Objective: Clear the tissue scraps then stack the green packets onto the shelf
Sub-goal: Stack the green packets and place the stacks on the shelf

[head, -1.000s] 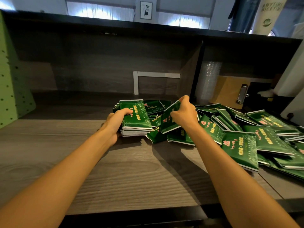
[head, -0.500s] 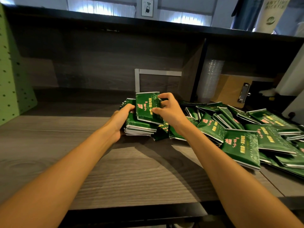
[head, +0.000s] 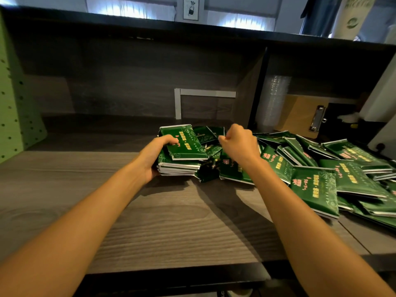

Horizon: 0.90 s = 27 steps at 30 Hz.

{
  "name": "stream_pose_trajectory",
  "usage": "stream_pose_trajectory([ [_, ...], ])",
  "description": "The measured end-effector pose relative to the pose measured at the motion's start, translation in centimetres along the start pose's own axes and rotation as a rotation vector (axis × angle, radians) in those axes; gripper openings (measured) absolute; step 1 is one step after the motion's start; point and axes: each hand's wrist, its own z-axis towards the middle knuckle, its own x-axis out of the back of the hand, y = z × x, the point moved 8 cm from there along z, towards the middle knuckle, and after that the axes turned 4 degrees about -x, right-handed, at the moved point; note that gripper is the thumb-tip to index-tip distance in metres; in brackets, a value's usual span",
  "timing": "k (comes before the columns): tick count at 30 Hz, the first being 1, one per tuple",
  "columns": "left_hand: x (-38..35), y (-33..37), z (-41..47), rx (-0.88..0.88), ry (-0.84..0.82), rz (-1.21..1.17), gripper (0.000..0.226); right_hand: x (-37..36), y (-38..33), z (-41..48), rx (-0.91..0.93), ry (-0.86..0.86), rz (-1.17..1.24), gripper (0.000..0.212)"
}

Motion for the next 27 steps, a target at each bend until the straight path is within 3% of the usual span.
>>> stream_pose_trajectory([
  [3, 0.1, 0.0, -0.1, -0.002, 0.003, 0.015, 0.031, -1.0, 0.8, -0.5, -0.038, -0.131, -0.265, 0.038],
  [7, 0.2, 0.1, -0.1, -0.004, 0.002, 0.016, 0.034, -1.8, 2.0, -0.8, -0.121, -0.249, -0.373, 0.067],
  [12, 0.1, 0.1, -0.2, 0.001, -0.009, 0.027, 0.04, -2.7, 1.8, -0.9, -0.12, -0.28, -0.297, 0.083],
  [17, 0.2, 0.2, -0.2, -0.007, 0.002, 0.032, 0.038, -2.5, 0.1, -0.7, -0.033, -0.273, 0.032, 0.074],
  [22, 0.5, 0.4, -0.1, -0.022, 0.03, 0.05, 0.04, -2.6, 1.4, -1.1, -0.12, -0.344, -0.182, 0.096],
  [27, 0.5, 0.4, -0.1, -0.017, 0.023, 0.039, 0.038, -2.5, 1.5, -1.1, -0.183, -0.39, -0.106, 0.1],
])
